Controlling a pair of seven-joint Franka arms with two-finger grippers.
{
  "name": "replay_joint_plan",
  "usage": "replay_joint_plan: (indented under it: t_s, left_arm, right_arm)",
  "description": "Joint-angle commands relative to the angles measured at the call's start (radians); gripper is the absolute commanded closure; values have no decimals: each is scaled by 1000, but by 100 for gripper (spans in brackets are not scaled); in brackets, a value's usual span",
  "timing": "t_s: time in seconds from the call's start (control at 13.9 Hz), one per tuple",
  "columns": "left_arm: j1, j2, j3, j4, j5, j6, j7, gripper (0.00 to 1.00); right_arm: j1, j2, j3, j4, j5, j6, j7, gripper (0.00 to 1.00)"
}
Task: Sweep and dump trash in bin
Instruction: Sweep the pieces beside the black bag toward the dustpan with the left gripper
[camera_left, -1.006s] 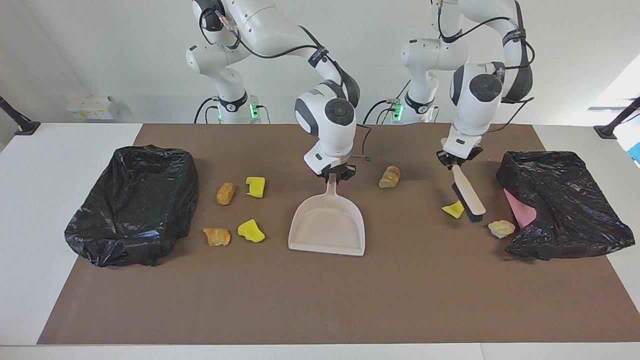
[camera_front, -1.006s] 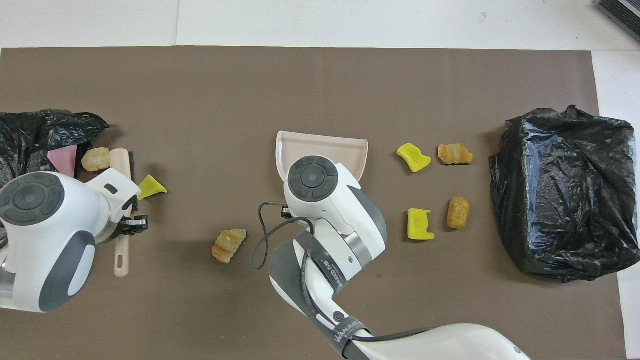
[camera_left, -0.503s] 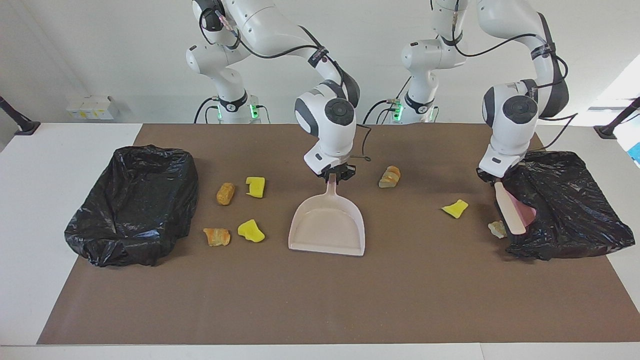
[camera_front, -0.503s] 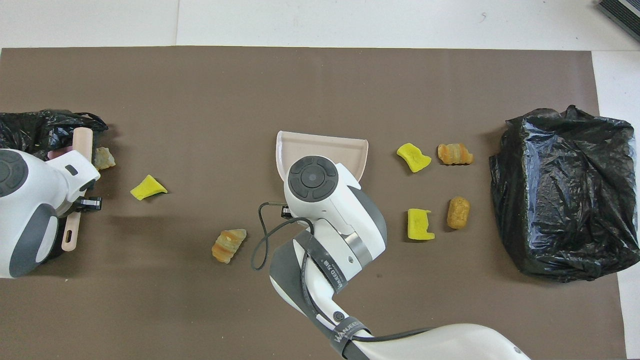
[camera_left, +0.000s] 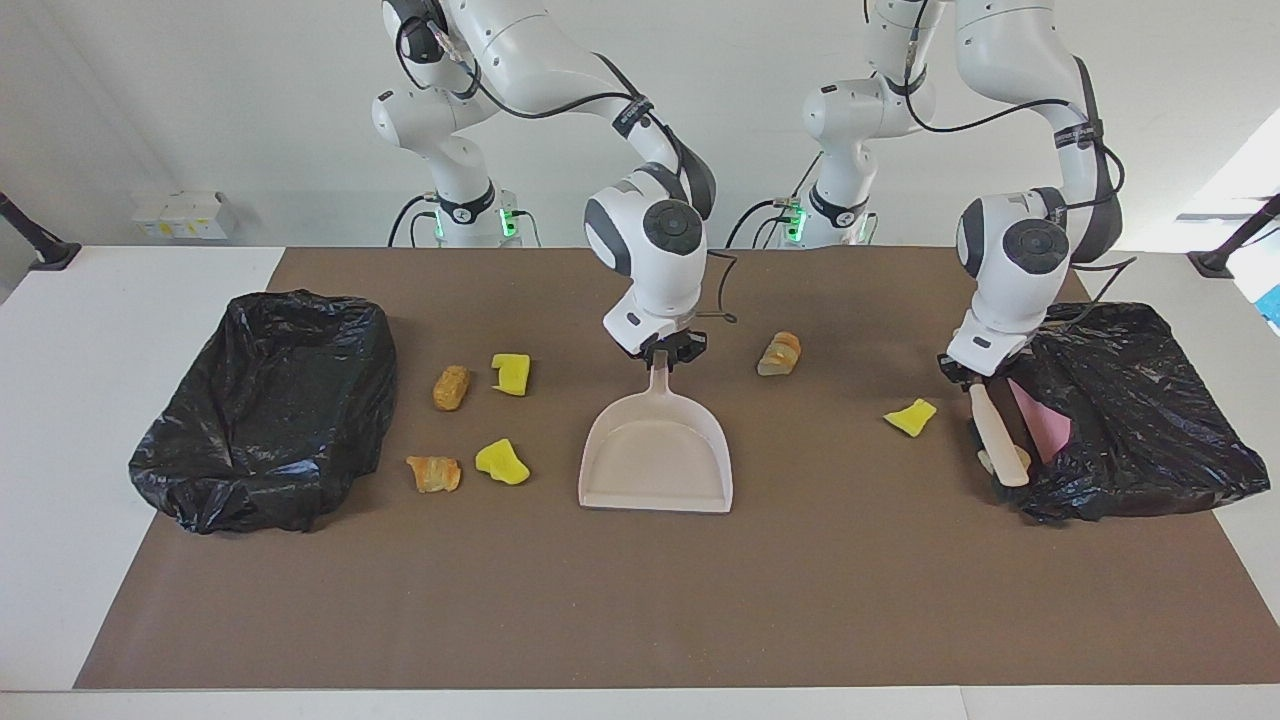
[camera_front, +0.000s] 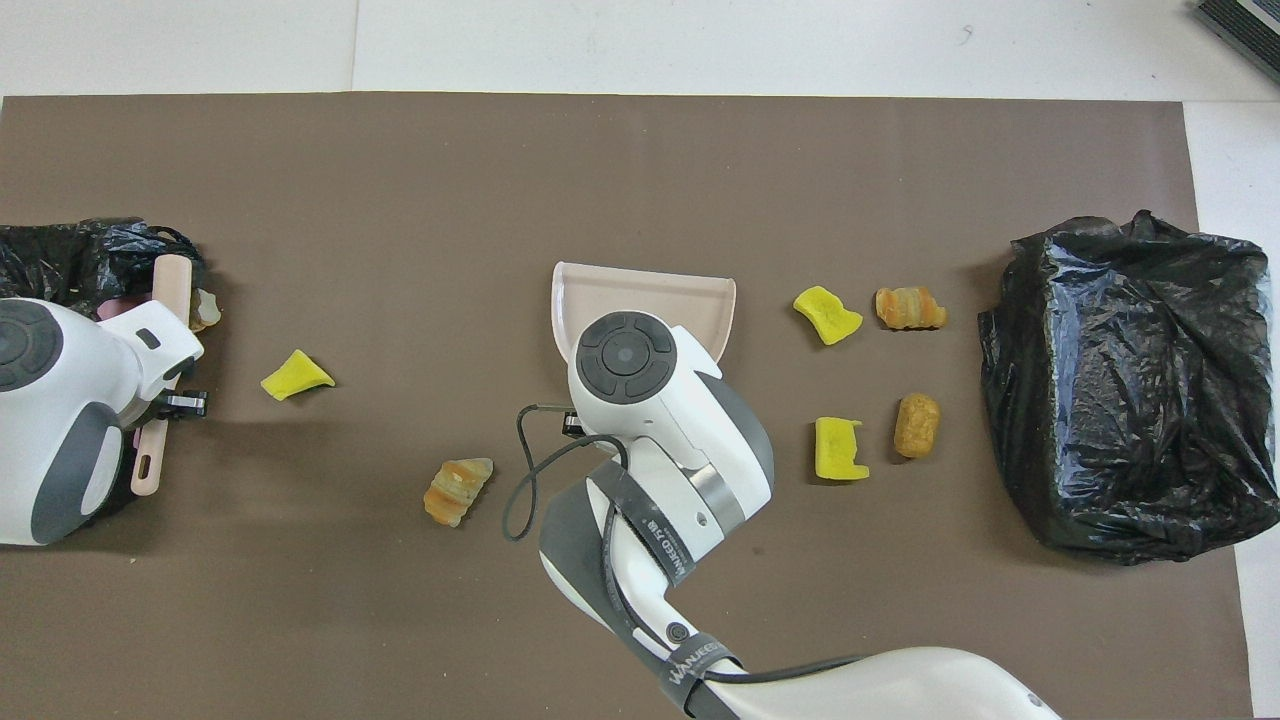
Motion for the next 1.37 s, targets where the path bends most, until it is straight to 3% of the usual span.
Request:
replay_joint_plan:
  t_s: [0.0, 0.14, 0.5, 0.65, 0.93, 1.29]
  left_arm:
    - [-106, -4, 7, 8, -68, -87, 12, 100]
    - [-153, -26, 7, 29, -128, -150, 9, 100]
    - [-157, -78, 13, 144, -227, -305, 10, 100]
    - [-147, -73, 19, 146, -227, -281, 10, 100]
    - [-3, -47, 21, 148, -159, -188, 105, 100]
    - [93, 98, 21, 195, 2, -39, 151, 100]
  right_arm:
    - [-13, -21, 4, -34, -37, 20, -187, 100]
    - [-27, -21, 6, -34, -65, 18, -370, 100]
    - [-67, -19, 6, -37, -175, -11, -766, 100]
    - [-73, -18, 4, -34, -208, -3, -887, 100]
    - [-104, -11, 4, -33, -267, -23, -1121, 100]
    - [-119, -18, 6, -37, -321, -65, -1144, 100]
